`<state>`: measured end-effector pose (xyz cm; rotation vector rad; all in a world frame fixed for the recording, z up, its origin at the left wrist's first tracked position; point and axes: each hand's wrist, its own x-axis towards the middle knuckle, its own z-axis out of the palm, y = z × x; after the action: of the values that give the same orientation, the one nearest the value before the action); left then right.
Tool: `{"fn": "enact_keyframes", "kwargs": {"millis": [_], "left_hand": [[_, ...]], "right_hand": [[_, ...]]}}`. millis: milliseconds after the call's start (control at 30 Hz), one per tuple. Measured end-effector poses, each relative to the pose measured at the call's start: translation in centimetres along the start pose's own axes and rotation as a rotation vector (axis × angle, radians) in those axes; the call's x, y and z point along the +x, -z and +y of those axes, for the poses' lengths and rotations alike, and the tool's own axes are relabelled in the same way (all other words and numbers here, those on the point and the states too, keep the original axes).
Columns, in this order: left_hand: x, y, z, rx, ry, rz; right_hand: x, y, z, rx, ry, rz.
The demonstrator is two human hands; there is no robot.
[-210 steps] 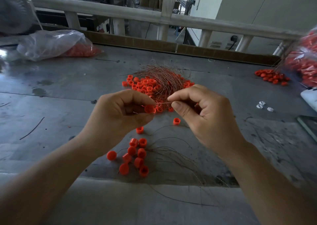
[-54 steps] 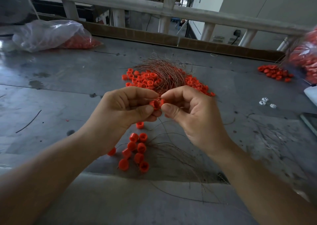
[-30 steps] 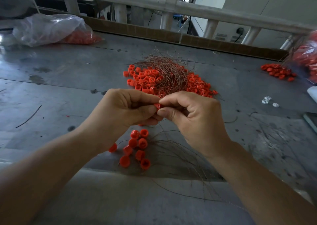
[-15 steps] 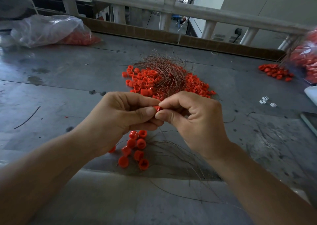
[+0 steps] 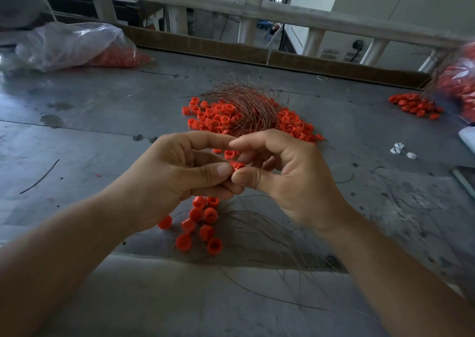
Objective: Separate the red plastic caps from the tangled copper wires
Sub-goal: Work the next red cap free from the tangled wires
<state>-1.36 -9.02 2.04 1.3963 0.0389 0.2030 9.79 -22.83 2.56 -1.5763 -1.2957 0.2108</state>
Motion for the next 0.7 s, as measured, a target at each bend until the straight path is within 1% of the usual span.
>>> {"fn": "enact_keyframes", "kwargs": {"millis": [67, 133, 267, 367, 433, 567, 700], "left_hand": [[0.1, 0.1, -0.1, -0.005, 0.018, 0.003], [0.1, 0.0, -0.2, -0.022, 0.033, 0.014], [-0.1, -0.5, 0.1, -0.056, 0.002, -0.027], [-0.2, -1.1, 0.1, 0.078, -0.071, 0.012], [-0.3, -1.3, -0.1, 0.114, -0.102, 0.045], [-0.5, -1.5, -0.3, 0.084, -0.15, 0.026], [-0.7, -1.6, -0.2, 0.064, -0.154, 0.019]], "right_hand": [[0.1, 0.2, 0.1, -0.072, -0.003, -0.091], [0.1, 0.3, 0.0, -0.133, 0.013, -0.147], [0.1, 0.2, -0.1, -0.171, 0.047, -0.087], [0.0, 0.1, -0.3, -0.176, 0.06, -0.071], [-0.2, 0.0, -0.4, -0.195, 0.076, -0.069], [-0.3, -0.4, -0.8, -0.191, 0.081, -0.044], [-0.4, -0.7, -1.0, -0.198, 0.086, -0.032]]}}
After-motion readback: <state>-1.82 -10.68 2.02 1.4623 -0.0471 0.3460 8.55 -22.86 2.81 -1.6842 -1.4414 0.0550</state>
